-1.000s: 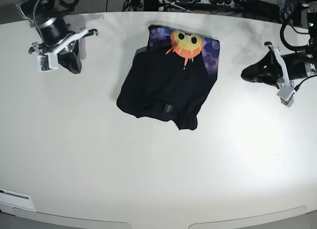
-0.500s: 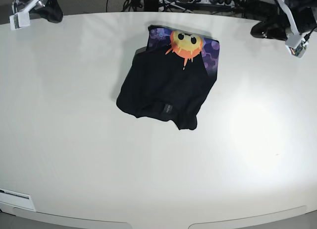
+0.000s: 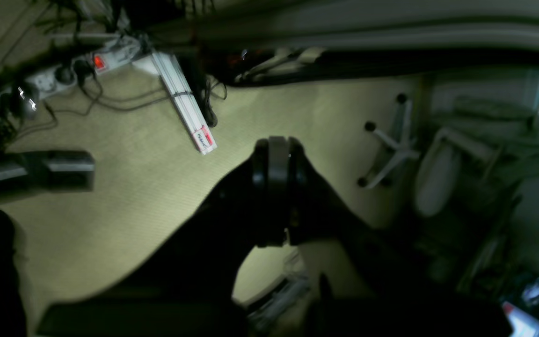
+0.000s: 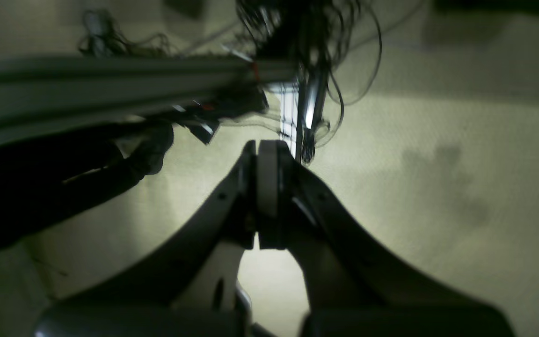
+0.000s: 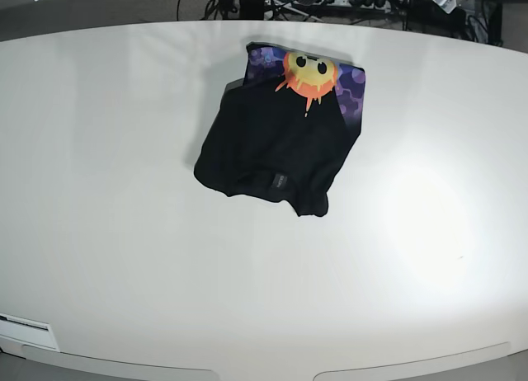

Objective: Fold the T-shirt properly

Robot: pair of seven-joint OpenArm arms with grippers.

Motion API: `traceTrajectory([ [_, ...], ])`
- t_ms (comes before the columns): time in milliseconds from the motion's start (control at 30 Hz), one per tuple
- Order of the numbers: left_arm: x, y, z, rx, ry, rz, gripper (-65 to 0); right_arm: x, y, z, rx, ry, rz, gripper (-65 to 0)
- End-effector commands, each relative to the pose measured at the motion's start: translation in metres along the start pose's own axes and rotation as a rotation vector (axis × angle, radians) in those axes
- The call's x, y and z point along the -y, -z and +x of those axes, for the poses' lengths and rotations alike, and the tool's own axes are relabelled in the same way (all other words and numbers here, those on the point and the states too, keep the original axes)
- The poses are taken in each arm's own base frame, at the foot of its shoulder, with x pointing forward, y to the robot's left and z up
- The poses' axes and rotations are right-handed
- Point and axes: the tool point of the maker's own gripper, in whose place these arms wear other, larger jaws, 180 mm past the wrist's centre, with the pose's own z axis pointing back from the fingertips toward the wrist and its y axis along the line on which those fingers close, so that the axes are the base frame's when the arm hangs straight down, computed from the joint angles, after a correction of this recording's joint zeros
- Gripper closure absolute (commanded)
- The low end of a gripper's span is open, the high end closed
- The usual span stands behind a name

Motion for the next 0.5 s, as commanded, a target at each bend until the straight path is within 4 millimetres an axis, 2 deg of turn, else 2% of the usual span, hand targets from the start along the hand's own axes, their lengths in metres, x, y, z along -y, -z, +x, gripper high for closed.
traceTrajectory([
  [0, -0.006, 0.006, -0.01, -0.016, -0.028, 0.004, 0.0, 0.005, 0.005, -0.007, -0.016, 0.003, 0.004, 0.0],
  [100, -0.041, 0.036, -0.035, -0.062, -0.102, 0.047, 0.0, 0.022, 0.038, -0.032, -0.098, 0.005, -0.005, 0.0],
  [167, -0.068, 0.055, -0.041, -0.06, -0.142, 0.092, 0.0, 0.039, 0.062, -0.039, -0.138, -0.011, -0.049, 0.0],
  [333, -0.15, 0.087, -0.039, -0.023, -0.189, 0.268, 0.0, 0.088, 0.115, -0.029, -0.155, -0.065, -0.178, 0.0],
  [467, -0.198, 0.103, -0.043, -0.023, -0.191, 0.367, 0.0, 0.106, 0.152, -0.029, -0.183, -0.082, -0.193, 0.0],
])
